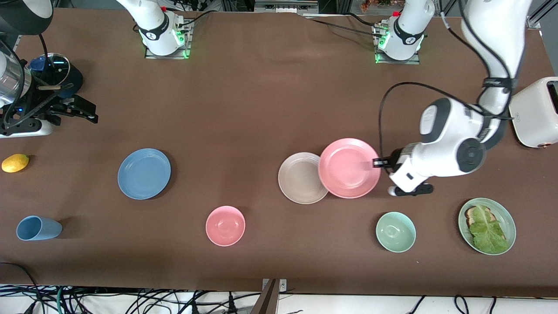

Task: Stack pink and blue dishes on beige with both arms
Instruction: 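Lower the pink plate onto the beige plate and open the left gripper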

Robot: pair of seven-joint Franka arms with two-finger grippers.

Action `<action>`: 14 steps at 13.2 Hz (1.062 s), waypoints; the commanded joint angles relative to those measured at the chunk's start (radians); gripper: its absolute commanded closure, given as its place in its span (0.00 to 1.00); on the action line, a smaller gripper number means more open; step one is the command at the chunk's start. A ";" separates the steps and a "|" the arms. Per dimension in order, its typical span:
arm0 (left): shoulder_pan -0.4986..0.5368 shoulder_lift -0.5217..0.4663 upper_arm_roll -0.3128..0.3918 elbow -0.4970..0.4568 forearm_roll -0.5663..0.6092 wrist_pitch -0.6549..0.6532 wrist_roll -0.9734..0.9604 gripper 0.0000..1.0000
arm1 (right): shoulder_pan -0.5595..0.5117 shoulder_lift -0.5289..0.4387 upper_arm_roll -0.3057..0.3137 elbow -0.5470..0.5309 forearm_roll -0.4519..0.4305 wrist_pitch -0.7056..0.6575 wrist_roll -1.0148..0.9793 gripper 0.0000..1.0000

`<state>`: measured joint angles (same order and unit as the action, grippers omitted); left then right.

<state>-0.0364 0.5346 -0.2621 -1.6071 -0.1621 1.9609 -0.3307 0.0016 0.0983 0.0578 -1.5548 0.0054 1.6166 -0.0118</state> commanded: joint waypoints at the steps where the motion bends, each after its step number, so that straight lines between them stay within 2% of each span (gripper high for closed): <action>1: -0.071 0.082 0.010 0.061 -0.010 0.053 -0.083 1.00 | -0.003 -0.014 0.005 -0.005 0.016 0.002 0.009 0.00; 6: -0.171 0.157 0.015 0.062 -0.007 0.199 -0.180 1.00 | -0.003 -0.015 0.008 -0.004 0.016 0.003 0.013 0.00; 13: -0.195 0.180 0.017 0.064 -0.007 0.227 -0.203 1.00 | -0.003 -0.012 0.005 -0.004 0.016 0.005 0.015 0.00; 14: -0.195 0.180 0.017 0.064 -0.007 0.227 -0.203 0.91 | -0.003 -0.014 0.008 -0.004 0.016 0.008 0.016 0.00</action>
<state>-0.2168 0.6917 -0.2579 -1.5843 -0.1621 2.1894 -0.5250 0.0017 0.0974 0.0615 -1.5547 0.0059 1.6187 -0.0066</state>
